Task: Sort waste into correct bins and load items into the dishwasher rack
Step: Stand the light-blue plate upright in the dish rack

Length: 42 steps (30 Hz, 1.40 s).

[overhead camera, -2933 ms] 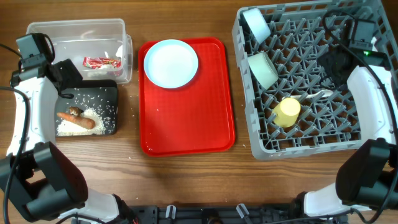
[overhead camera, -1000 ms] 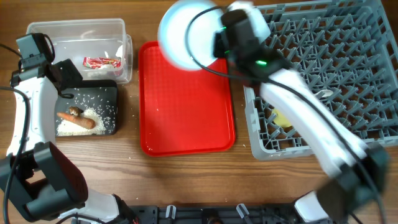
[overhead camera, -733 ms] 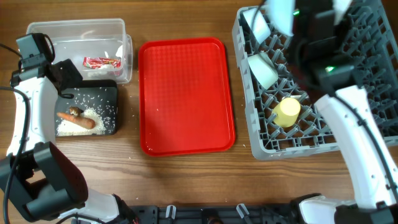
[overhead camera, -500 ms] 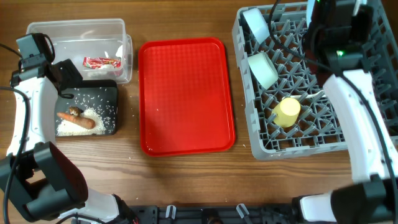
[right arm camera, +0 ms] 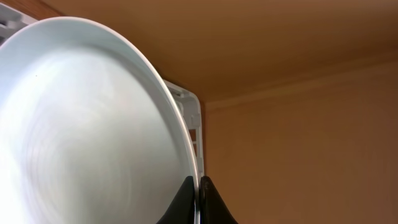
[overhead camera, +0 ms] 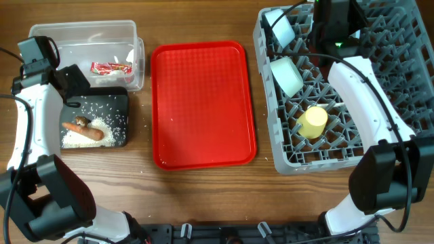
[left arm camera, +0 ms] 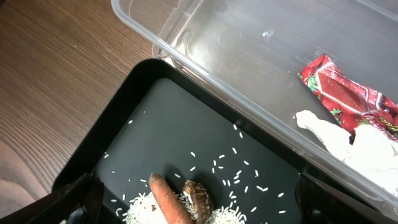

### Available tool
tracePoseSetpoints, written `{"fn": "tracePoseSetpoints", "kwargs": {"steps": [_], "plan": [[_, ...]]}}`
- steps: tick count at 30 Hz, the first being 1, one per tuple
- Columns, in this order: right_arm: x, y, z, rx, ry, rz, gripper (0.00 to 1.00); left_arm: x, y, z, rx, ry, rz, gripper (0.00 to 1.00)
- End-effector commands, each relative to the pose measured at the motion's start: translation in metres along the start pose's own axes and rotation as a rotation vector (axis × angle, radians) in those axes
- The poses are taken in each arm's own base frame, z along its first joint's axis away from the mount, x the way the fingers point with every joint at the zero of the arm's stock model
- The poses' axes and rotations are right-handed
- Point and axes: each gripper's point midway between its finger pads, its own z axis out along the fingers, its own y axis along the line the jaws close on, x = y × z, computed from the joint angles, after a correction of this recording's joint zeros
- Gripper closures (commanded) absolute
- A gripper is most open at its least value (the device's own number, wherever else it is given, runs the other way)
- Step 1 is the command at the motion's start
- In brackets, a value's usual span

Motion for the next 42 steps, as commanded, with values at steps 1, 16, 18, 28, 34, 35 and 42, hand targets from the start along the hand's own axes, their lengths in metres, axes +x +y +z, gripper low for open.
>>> {"fn": "tracePoseSetpoints", "kwargs": {"steps": [1,16,18,28,34,35,42], "plan": [[-0.005,0.007,0.001,-0.019,-0.020,-0.016,0.96,-0.011,0.005,-0.011,-0.010,-0.040,-0.029,0.00],[-0.019,0.031,-0.012,-0.092,-0.070,0.031,0.19,-0.011,0.005,-0.011,-0.010,-0.040,-0.030,0.00],[-0.019,0.026,-0.014,-0.087,-0.069,0.109,0.13,-0.011,0.005,-0.011,-0.010,-0.040,-0.029,0.00],[-0.046,-0.005,-0.209,-0.626,-0.499,0.333,0.00,-0.011,0.005,-0.011,-0.010,-0.040,-0.030,0.00],[-0.044,0.041,-0.282,-1.037,-0.638,0.227,0.00,-0.011,0.006,-0.011,-0.011,-0.040,-0.030,0.00],[-0.039,0.045,-0.281,-1.048,-0.614,0.215,0.00,-0.011,0.006,-0.011,-0.011,-0.040,-0.030,0.00],[-0.019,0.022,-0.231,-0.978,-0.280,0.675,0.00,-0.011,0.006,-0.011,-0.010,-0.040,-0.031,0.00]]}}
